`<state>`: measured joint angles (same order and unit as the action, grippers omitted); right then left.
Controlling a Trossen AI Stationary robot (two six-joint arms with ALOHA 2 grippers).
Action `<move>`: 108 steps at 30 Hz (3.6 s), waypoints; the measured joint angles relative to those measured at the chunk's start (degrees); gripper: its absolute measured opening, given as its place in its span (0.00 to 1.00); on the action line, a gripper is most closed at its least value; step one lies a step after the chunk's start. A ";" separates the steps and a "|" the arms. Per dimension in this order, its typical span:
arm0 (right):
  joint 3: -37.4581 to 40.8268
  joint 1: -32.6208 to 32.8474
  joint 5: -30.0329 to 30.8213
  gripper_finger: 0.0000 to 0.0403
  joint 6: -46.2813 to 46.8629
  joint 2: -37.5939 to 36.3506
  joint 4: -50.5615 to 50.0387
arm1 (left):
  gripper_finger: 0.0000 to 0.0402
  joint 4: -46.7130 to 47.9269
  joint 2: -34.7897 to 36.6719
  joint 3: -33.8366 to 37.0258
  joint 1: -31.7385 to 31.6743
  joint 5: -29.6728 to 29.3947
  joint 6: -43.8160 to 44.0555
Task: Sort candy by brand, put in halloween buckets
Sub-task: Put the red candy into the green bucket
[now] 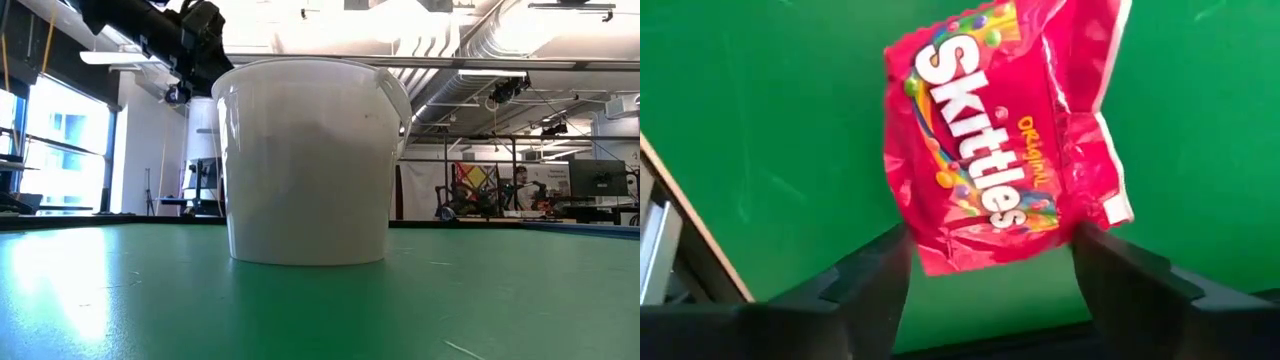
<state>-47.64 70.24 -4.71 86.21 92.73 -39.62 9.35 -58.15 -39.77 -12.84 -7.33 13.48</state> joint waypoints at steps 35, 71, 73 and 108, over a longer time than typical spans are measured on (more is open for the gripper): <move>-7.73 -28.83 5.76 0.00 -14.72 -9.86 -2.26 | 0.31 0.43 -0.19 0.00 0.59 -2.45 -4.87; -64.24 -102.48 -6.59 0.01 -62.47 26.89 -15.41 | 0.31 0.08 -0.18 0.00 0.64 -3.98 -3.17; -64.82 -102.76 -5.35 0.03 -62.00 27.82 -15.70 | 0.31 0.11 -0.17 0.00 0.64 -3.98 -3.18; -58.27 -103.18 -4.86 0.00 -75.62 28.81 -2.05 | 0.00 -3.05 0.60 0.63 0.11 -1.24 -3.10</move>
<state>-105.91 -32.94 -9.57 10.59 121.54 -41.68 6.30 -57.55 -39.13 -12.73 -8.57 10.38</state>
